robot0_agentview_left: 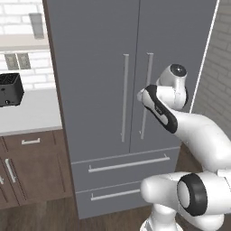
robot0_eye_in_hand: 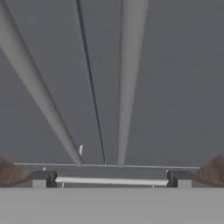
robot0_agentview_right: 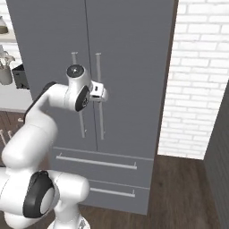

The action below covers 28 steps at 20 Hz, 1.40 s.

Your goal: Take the strawberry from the fridge and place it on top of the pancake, located on the dining counter.

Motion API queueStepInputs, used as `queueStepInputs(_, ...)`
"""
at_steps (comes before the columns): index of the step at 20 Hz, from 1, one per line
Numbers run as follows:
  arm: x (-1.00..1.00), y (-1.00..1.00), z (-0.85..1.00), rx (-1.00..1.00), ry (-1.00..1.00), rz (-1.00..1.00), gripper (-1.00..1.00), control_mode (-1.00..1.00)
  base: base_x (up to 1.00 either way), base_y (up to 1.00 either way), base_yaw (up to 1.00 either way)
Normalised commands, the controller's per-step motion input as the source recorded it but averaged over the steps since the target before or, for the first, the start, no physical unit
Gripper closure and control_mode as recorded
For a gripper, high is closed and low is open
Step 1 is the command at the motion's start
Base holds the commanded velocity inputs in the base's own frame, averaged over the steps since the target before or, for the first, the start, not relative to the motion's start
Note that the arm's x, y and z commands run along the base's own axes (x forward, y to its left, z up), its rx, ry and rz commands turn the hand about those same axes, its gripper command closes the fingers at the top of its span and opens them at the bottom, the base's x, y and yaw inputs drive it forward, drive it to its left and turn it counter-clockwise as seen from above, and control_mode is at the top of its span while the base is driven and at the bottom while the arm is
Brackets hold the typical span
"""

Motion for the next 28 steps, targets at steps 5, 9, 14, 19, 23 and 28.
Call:
queueStepInputs(5,0.34,-0.02,0.00,0.00,0.00,0.00,-1.00,-1.00,0.00,0.00,0.00)
queueStepInputs(9,0.40,0.00,0.00,0.00,-0.10,-0.03,-1.00,-1.00,0.00,0.00,0.00)
queueStepInputs(14,0.49,-0.04,0.00,0.00,-0.01,-0.10,-1.00,-1.00,0.00,0.00,0.00)
queueStepInputs(19,0.35,0.00,-0.05,0.00,-0.04,-0.06,-1.00,-1.00,0.00,0.00,0.00)
queueStepInputs(23,0.34,-0.08,-0.15,0.00,-0.09,-0.04,-1.00,-1.00,0.00,0.00,0.00)
queueStepInputs(28,0.30,-0.14,-0.16,0.00,-0.09,0.00,-1.00,-1.00,0.00,0.00,0.00)
